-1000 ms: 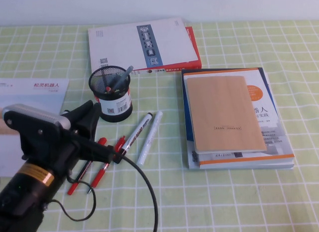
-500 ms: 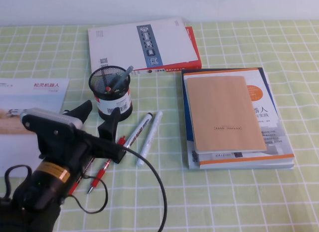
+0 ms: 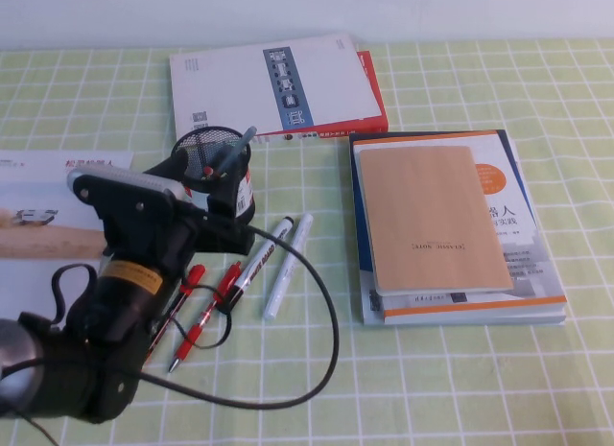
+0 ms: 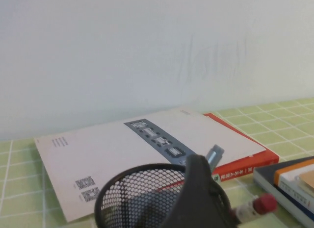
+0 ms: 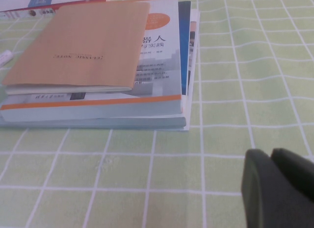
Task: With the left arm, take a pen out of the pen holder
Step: Pick up the pen from the pen holder, then place the pen on the table
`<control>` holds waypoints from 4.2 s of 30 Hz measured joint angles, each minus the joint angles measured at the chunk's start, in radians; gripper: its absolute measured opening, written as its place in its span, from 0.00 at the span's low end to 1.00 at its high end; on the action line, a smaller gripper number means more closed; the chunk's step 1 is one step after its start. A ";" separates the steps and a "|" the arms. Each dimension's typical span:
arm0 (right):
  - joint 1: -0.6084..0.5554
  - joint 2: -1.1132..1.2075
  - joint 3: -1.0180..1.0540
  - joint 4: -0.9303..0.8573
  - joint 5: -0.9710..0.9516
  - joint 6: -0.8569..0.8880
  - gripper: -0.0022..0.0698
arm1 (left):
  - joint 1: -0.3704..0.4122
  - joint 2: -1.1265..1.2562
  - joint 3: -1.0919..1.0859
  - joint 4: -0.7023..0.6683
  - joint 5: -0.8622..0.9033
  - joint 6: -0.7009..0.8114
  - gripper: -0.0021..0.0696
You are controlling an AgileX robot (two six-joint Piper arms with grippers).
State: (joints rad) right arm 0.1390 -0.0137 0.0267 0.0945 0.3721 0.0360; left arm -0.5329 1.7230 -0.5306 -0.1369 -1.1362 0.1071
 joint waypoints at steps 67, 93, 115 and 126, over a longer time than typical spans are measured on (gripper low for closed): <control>0.000 0.000 0.000 0.000 0.000 0.000 0.01 | 0.036 0.122 -0.117 0.013 0.001 0.056 0.04; 0.000 0.000 0.000 0.000 0.000 0.000 0.01 | 0.036 -0.271 -0.117 0.014 0.350 0.099 0.04; 0.000 0.000 0.000 0.000 0.000 0.000 0.01 | 0.036 -0.709 -0.213 -0.121 1.488 0.079 0.04; 0.000 0.000 0.000 0.000 0.000 0.000 0.01 | 0.036 -0.655 -0.321 -0.085 1.806 0.027 0.04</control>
State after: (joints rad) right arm 0.1390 -0.0137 0.0267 0.0945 0.3721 0.0360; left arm -0.4972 1.0677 -0.8514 -0.2220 0.6696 0.1337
